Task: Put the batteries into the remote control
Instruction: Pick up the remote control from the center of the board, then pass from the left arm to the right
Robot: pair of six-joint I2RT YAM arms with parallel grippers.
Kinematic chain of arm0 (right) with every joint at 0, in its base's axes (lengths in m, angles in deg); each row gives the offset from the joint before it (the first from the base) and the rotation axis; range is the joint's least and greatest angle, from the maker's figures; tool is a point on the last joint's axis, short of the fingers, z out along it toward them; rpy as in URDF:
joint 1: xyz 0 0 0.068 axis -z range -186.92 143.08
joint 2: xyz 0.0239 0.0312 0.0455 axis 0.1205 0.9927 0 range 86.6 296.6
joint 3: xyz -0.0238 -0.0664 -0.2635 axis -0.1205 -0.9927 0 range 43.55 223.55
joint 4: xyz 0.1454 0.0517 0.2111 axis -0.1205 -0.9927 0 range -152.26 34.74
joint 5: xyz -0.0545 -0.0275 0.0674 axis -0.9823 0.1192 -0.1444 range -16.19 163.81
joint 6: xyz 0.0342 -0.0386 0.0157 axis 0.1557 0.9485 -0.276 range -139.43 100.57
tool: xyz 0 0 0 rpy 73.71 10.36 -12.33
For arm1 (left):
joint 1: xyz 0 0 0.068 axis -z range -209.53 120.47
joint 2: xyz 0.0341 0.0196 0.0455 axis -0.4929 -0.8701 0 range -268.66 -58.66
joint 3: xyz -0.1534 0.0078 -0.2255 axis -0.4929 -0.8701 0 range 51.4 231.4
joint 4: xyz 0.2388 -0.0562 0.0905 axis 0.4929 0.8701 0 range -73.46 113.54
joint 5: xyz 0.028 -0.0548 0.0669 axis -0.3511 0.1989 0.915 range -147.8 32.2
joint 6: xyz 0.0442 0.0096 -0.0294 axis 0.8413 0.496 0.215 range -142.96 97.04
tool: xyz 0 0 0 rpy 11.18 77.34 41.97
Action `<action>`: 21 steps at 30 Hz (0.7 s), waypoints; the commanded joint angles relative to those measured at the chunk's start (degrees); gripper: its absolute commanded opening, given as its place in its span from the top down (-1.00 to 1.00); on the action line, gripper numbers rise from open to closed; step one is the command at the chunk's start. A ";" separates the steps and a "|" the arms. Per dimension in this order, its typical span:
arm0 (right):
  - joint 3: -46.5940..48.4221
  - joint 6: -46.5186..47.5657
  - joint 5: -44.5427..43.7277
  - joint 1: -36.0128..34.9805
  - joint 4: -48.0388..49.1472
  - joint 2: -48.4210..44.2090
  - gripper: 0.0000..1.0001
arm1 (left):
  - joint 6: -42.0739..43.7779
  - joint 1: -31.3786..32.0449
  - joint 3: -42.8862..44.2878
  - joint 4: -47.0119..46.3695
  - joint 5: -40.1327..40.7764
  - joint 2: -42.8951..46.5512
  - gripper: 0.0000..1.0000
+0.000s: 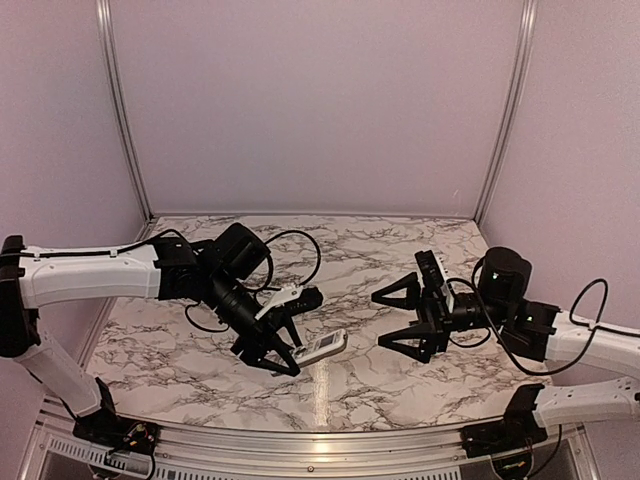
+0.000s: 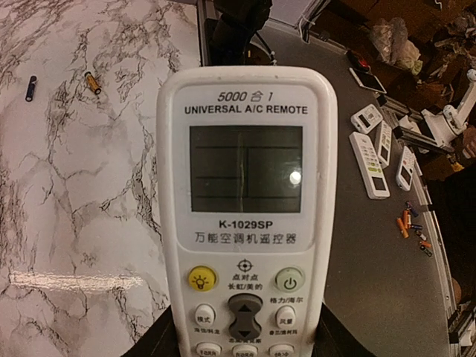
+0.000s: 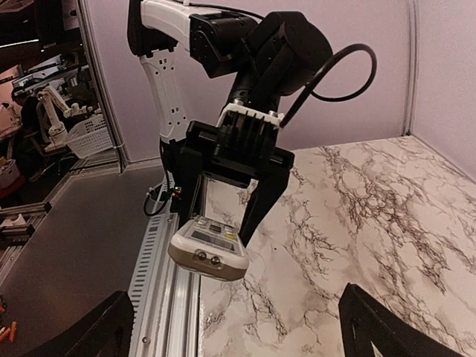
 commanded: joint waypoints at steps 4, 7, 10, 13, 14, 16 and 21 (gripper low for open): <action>9.12 6.86 -2.29 -10.13 -9.70 0.13 -0.85 | -3.66 -0.86 -0.56 -1.92 -18.10 4.72 0.43; 12.79 8.97 -3.81 -13.78 -12.44 0.95 -0.79 | -7.26 -0.77 -3.01 -7.02 -22.08 5.97 0.43; 16.41 11.91 -5.79 -16.87 -15.39 3.82 -0.76 | -8.64 -0.60 -3.98 -8.83 -24.52 6.44 0.43; 19.73 14.82 -7.79 -19.30 -20.15 7.12 -0.71 | -9.93 -0.44 -4.93 -10.45 -26.17 6.55 0.43; 20.49 15.59 -8.31 -20.02 -20.84 7.98 -0.71 | -10.10 -0.36 -5.01 -10.59 -26.25 6.50 0.43; 21.76 16.60 -8.88 -20.87 -21.54 9.25 -0.69 | -10.00 -0.24 -5.02 -10.44 -27.23 6.15 0.43; 24.32 17.86 -7.11 -21.80 -21.84 11.38 -0.52 | -10.14 0.64 -5.13 -11.37 -27.67 5.08 0.43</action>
